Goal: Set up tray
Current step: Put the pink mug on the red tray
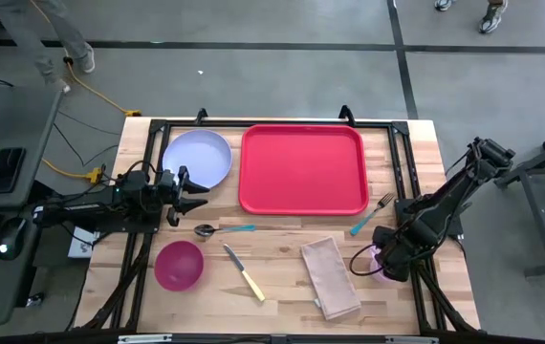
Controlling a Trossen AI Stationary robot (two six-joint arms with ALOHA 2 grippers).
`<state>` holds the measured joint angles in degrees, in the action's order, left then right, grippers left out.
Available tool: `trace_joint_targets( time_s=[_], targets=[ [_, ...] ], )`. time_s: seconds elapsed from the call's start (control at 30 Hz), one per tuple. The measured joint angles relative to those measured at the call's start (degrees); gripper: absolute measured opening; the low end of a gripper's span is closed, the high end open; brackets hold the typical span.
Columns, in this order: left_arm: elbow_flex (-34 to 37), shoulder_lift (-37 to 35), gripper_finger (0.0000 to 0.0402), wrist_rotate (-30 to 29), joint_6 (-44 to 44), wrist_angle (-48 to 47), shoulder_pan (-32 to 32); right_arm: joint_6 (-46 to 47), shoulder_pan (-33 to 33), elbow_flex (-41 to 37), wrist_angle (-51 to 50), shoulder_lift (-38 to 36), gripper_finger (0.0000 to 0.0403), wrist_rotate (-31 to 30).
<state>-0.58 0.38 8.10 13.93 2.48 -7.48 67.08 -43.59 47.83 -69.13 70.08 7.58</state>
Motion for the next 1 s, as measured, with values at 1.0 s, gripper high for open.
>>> trace_joint_targets(
  time_s=[1.0],
  targets=[
    [0.0, 0.0, 0.0211, -0.3, 0.0, 0.0, 0.0, 5.9, 0.0, -10.9, 17.4, 0.0, 0.0078, 7.0]
  ],
)
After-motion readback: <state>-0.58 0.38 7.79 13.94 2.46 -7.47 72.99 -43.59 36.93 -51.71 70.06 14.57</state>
